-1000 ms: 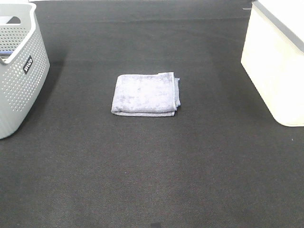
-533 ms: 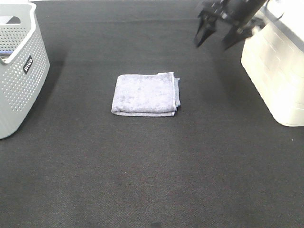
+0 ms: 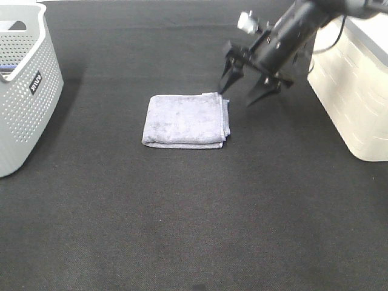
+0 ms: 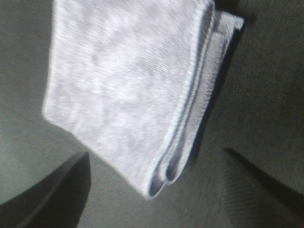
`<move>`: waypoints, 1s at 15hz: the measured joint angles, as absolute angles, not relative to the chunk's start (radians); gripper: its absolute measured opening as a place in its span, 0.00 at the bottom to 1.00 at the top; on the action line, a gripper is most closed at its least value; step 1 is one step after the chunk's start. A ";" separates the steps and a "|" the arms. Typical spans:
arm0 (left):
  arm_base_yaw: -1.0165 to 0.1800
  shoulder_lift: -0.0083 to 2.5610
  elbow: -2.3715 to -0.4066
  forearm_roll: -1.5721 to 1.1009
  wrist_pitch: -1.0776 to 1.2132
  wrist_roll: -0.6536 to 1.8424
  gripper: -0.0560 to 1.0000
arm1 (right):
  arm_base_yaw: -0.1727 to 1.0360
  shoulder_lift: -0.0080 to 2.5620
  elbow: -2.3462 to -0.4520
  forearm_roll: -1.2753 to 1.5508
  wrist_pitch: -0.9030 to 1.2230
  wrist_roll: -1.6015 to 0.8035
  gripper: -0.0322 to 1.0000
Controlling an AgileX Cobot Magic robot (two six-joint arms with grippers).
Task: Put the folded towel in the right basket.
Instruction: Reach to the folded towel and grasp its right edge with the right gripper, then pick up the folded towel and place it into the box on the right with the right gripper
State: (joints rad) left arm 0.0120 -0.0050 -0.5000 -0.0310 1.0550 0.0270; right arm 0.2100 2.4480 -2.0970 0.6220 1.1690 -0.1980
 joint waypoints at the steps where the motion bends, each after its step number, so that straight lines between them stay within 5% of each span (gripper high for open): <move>1: 0.012 -0.005 -0.500 -0.031 1.055 0.027 0.97 | 0.210 2.475 -2.097 0.636 1.159 -0.212 0.71; 9: 0.012 -0.005 -0.500 -0.031 1.055 0.027 0.97 | 0.228 2.599 -2.109 0.786 1.079 -0.294 0.68; 11: 0.012 -0.005 -0.500 -0.031 1.055 0.027 0.97 | 0.257 2.612 -2.109 0.803 1.056 -0.316 0.52; 12: 0.012 -0.005 -0.500 -0.031 1.055 0.027 0.97 | 0.266 2.618 -2.109 0.799 1.045 -0.316 0.26; 13: 0.012 -0.005 -0.500 -0.031 1.055 0.027 0.97 | 0.267 2.618 -2.109 0.798 1.043 -0.316 0.12; 15: 0.012 -0.005 -0.500 -0.031 1.055 0.027 0.97 | 0.267 2.618 -2.140 0.776 1.064 -0.316 0.10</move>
